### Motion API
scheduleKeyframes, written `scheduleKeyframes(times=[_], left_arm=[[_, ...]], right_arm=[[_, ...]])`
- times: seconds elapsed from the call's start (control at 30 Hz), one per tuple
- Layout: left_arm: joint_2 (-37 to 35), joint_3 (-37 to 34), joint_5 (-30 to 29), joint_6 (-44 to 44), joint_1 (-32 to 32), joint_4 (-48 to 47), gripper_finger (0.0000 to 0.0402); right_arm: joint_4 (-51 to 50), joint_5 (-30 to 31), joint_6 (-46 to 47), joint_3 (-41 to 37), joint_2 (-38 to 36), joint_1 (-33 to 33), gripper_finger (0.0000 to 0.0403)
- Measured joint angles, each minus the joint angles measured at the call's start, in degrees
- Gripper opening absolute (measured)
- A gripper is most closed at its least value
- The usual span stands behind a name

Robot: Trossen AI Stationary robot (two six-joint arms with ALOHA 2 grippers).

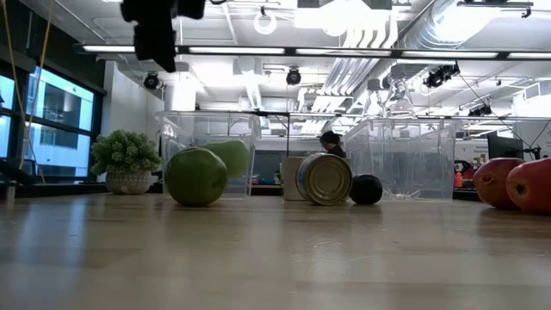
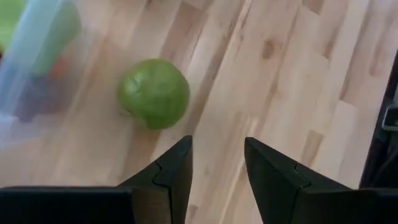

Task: Pick & Place Food Item
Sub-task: Put the red apple into the left transparent bin

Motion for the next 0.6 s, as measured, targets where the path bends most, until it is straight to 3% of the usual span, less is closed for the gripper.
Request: scheduleKeyframes(times=[0.1,0.17,0.3,0.43,0.6], left_arm=[[0.0,0.0,0.3,8.4,5.8,1.1,0.0138],[0.0,0.0,-1.0,13.6,9.9,2.9,0.0138],[0.0,0.0,-0.2,19.7,17.0,8.6,0.0138],[1.0,0.0,6.9,32.8,23.8,19.1,0.0138],[3.7,0.0,12.8,28.0,28.3,27.9,0.0138]], right_arm=[[-7.3,2.5,-1.2,0.0,-3.6,0.0,0.0289],[-10.1,7.2,-4.4,0.0,-5.6,-0.3,0.0289],[-10.3,14.8,-13.8,-0.1,-8.3,-2.7,0.0289],[-10.0,15.6,-17.7,-0.6,-9.6,-7.0,0.0289],[-9.3,16.8,-16.8,-2.4,-8.6,-9.3,0.0289]])
